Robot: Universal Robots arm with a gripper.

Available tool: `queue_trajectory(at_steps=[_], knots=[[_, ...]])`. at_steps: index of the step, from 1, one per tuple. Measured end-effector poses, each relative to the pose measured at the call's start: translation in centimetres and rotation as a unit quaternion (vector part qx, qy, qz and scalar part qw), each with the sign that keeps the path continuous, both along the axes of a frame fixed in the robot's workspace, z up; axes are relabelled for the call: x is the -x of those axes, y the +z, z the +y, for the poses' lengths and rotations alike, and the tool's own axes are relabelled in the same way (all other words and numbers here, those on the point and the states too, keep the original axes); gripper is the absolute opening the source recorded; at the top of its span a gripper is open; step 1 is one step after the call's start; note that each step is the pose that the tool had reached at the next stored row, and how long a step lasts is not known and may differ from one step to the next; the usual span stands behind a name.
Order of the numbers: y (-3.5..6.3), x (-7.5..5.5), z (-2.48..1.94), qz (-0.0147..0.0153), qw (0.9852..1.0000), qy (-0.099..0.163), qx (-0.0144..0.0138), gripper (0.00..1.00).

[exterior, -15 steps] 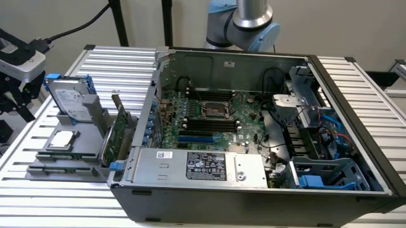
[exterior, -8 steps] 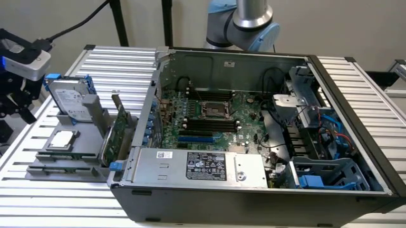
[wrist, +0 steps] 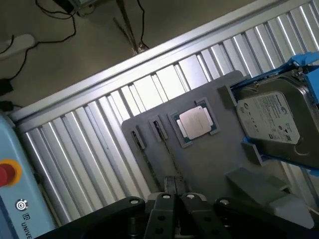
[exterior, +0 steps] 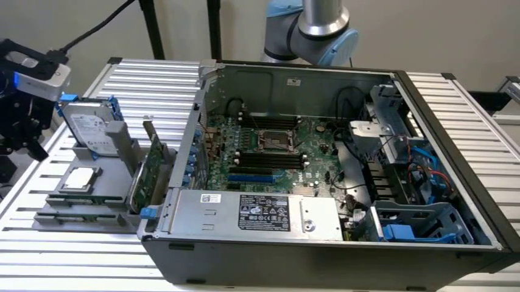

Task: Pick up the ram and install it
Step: 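Pick up the ram and move it above insertion slot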

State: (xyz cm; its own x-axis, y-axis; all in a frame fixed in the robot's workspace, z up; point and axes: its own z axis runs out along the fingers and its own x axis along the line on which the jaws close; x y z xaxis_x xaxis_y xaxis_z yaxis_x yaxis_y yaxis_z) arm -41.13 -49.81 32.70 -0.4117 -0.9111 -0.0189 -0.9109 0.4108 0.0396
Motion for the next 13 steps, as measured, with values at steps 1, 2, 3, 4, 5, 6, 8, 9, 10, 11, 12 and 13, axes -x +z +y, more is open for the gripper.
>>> queue_trajectory(at_steps=[1, 2, 3, 4, 5, 6, 8, 9, 10, 11, 12, 13], knots=[[-0.07, 0.00, 0.00, 0.0000, 1.0000, 0.009, 0.0000, 0.00], [-0.14, 0.00, 0.00, 0.0000, 0.9998, 0.018, 0.0000, 0.00], [-0.22, 0.00, 0.00, 0.0001, 0.9996, 0.028, 0.0000, 0.00], [-0.29, 0.00, 0.00, 0.0000, 0.9993, 0.036, 0.0000, 0.00], [-0.36, 0.00, 0.00, 0.0000, 0.9990, 0.045, 0.0000, 0.00], [-0.43, 0.00, 0.00, 0.0001, 0.9985, 0.054, 0.0000, 0.00], [-0.57, 0.00, 0.00, 0.0000, 0.9974, 0.072, 0.0000, 0.00], [-0.65, 0.00, 0.00, 0.0000, 0.9966, 0.082, 0.0000, 0.00], [-0.73, 0.00, 0.00, 0.0000, 0.9958, 0.091, 0.0000, 0.00], [-0.80, 0.00, 0.00, 0.0000, 0.9950, 0.100, 0.0000, 0.00], [-0.88, 0.00, 0.00, 0.0000, 0.9940, 0.109, 0.0000, 0.00], [-0.95, 0.00, 0.00, 0.0000, 0.9930, 0.118, 0.0000, 0.00]])
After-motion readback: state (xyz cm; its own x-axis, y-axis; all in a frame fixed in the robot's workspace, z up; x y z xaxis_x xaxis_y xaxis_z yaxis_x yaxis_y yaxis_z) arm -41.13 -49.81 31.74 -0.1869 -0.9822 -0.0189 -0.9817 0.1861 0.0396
